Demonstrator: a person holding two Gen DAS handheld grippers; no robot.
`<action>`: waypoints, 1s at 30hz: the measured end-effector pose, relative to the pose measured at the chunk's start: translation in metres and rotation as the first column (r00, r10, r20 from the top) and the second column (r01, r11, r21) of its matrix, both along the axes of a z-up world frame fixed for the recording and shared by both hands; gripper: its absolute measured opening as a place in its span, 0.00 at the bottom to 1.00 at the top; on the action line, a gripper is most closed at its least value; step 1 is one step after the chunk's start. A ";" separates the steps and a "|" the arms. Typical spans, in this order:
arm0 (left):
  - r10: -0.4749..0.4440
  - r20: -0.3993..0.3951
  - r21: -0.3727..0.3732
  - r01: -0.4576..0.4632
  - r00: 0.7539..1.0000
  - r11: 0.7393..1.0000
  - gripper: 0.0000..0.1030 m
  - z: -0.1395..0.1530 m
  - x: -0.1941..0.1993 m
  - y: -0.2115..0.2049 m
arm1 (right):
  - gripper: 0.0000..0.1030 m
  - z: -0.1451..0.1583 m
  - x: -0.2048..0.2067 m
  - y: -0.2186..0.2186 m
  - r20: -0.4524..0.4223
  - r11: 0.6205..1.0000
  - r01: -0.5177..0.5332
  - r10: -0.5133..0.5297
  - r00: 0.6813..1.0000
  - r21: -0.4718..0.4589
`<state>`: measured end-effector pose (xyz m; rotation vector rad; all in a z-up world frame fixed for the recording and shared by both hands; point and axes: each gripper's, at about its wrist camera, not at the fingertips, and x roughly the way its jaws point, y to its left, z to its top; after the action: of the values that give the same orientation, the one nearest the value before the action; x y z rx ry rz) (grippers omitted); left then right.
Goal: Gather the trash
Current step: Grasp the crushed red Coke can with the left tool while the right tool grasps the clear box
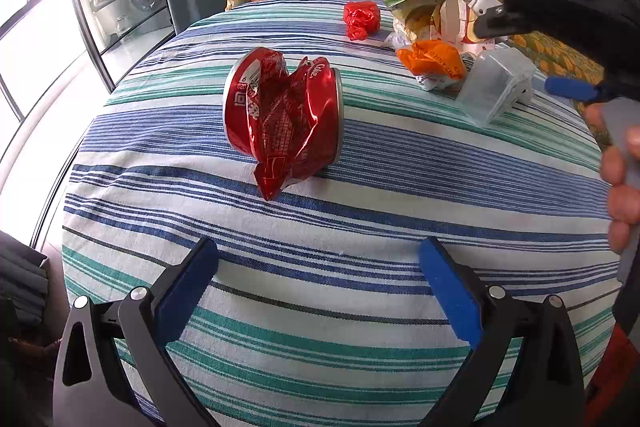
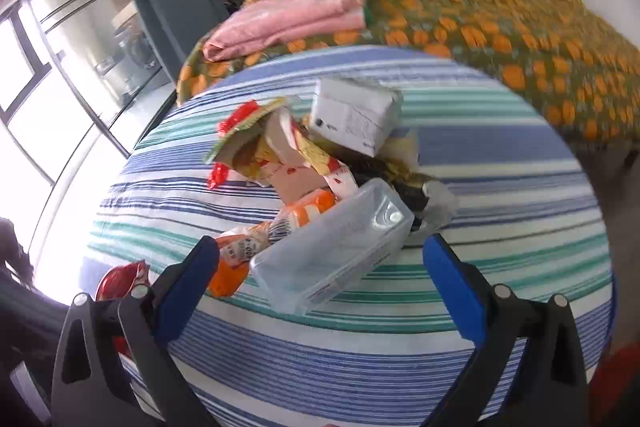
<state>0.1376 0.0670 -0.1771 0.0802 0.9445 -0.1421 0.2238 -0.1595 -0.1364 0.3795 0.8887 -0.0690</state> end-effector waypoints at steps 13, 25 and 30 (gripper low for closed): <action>0.001 0.001 0.000 -0.001 1.000 1.000 0.96 0.000 0.001 0.000 | 0.42 -0.009 -0.058 -0.057 -0.014 0.972 -0.031 0.035 0.999 0.234; -0.039 0.046 -0.109 0.044 0.998 0.993 0.96 0.012 0.015 0.028 | 0.83 -0.017 -0.079 -0.094 -0.059 0.994 -0.024 0.030 0.998 0.111; -0.043 0.093 -0.082 0.050 0.995 0.995 0.96 0.027 0.033 0.026 | 0.84 -0.028 -0.050 -0.063 -0.103 0.993 -0.007 0.020 0.995 0.121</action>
<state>0.1710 0.0926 -0.1503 0.0306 0.8451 -0.2196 0.1739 -0.2227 -0.1646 0.4860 1.0008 -0.0225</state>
